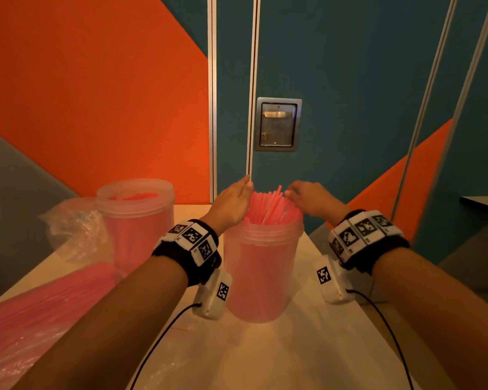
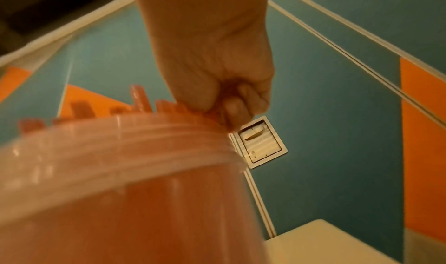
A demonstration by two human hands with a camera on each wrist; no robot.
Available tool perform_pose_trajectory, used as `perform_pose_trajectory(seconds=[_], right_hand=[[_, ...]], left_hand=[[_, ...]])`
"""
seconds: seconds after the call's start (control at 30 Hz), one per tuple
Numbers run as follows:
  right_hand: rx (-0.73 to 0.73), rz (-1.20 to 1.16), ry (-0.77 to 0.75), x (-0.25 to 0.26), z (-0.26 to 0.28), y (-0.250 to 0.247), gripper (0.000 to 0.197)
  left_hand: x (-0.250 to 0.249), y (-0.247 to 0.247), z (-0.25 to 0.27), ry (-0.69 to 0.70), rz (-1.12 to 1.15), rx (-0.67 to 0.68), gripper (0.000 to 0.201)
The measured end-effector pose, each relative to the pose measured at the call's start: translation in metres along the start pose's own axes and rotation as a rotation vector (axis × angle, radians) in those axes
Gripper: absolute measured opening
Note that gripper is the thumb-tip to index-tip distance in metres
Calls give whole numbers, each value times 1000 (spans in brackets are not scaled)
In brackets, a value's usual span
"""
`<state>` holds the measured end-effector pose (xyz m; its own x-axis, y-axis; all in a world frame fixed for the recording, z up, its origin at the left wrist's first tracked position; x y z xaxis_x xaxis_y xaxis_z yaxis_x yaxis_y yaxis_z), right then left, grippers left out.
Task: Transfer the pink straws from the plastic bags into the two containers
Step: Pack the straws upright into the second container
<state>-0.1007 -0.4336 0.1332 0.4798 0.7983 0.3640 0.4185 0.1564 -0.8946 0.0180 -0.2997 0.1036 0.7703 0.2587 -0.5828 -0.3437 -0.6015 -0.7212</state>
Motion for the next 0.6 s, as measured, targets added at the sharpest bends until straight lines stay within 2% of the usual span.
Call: perform_pose_trajectory(seconds=[0.17,0.33,0.43,0.6], right_hand=[[-257,8,-52,2,-2,-10,27],[-573,67,-205,35,0,-96,31],[-749,54,-237,53,4,-148,33],[-943,-78,-329,66,16,-180,35]], left_hand=[[2,0,-1,2,8,-1,51],[4,1,-2,-7,6,-2,51],[3,1,-1,-2,15,-2,51],[1,0,1,-2,34,-13,51]])
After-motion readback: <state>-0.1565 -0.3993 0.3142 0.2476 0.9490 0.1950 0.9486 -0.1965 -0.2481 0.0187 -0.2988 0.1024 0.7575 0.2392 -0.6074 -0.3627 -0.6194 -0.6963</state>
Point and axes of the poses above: each hand's wrist, its own z-axis away from the middle knuckle, its own y-axis out of the palm, x = y × z, the point moved 2 cm from there along -z, towards the middle knuckle, and after that the axes turned 4 degrees about -z, right-handed, at the moved point
